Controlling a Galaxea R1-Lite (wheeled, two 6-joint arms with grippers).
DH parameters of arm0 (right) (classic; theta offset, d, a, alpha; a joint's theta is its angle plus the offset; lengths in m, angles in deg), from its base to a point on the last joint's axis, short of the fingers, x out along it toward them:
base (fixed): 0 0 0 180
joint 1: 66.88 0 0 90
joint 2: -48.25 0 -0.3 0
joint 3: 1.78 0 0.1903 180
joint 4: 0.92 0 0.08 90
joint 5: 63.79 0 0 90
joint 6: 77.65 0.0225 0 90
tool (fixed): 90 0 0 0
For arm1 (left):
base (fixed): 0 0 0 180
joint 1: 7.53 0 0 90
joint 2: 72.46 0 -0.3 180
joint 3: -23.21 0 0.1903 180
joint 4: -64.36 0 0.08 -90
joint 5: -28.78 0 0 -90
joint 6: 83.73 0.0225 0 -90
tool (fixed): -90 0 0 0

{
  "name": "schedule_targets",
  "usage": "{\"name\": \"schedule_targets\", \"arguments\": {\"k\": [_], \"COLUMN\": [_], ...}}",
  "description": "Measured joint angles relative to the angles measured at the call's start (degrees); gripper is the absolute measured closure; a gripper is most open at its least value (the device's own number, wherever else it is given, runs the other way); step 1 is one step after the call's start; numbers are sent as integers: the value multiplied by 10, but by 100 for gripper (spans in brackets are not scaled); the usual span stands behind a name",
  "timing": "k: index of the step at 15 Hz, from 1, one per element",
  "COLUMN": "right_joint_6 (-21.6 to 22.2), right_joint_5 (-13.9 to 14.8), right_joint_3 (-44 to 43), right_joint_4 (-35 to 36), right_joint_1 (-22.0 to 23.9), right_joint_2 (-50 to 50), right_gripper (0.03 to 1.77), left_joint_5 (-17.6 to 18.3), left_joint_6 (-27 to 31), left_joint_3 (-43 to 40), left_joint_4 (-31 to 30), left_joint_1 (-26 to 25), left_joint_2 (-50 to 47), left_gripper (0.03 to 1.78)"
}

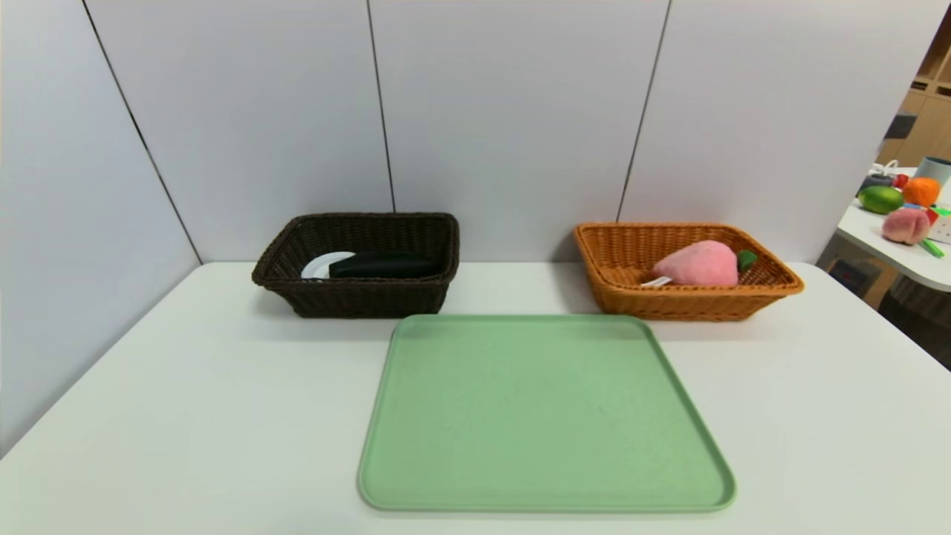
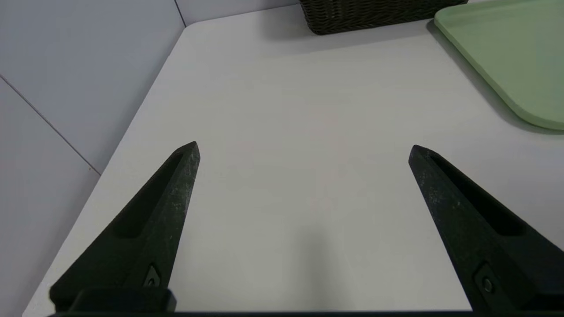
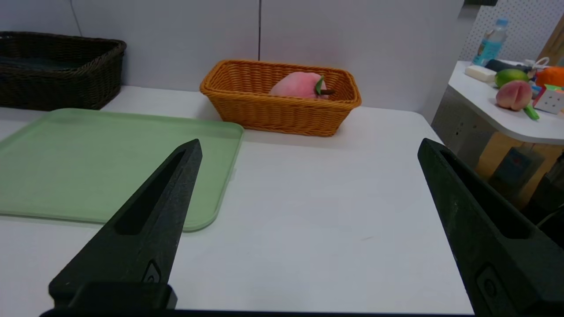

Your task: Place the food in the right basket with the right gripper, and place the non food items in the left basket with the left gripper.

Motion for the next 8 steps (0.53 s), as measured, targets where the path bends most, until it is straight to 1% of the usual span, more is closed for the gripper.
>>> {"name": "schedule_targets", "arguments": {"k": [3, 5, 6, 8], "right_joint_6": [-6, -16, -27, -43], "right_joint_5": [-1, -2, -1, 2], "right_joint_3": [71, 118, 142, 183], "right_joint_4": [78, 125, 137, 146], "right_joint_1": [0, 0, -1, -1], "right_joint_2": [-17, -25, -31, -40], "right_gripper": [11, 11, 11, 11], "left_joint_5": [7, 30, 40, 43], "left_joint_6": [8, 10, 11, 9], "left_joint_3": [-34, -56, -66, -74], "left_joint_4": [-23, -48, -63, -66], "left_joint_1": [0, 0, 0, 0], "left_joint_2": [-19, -26, -28, -30], "left_gripper": [12, 12, 12, 12]}}
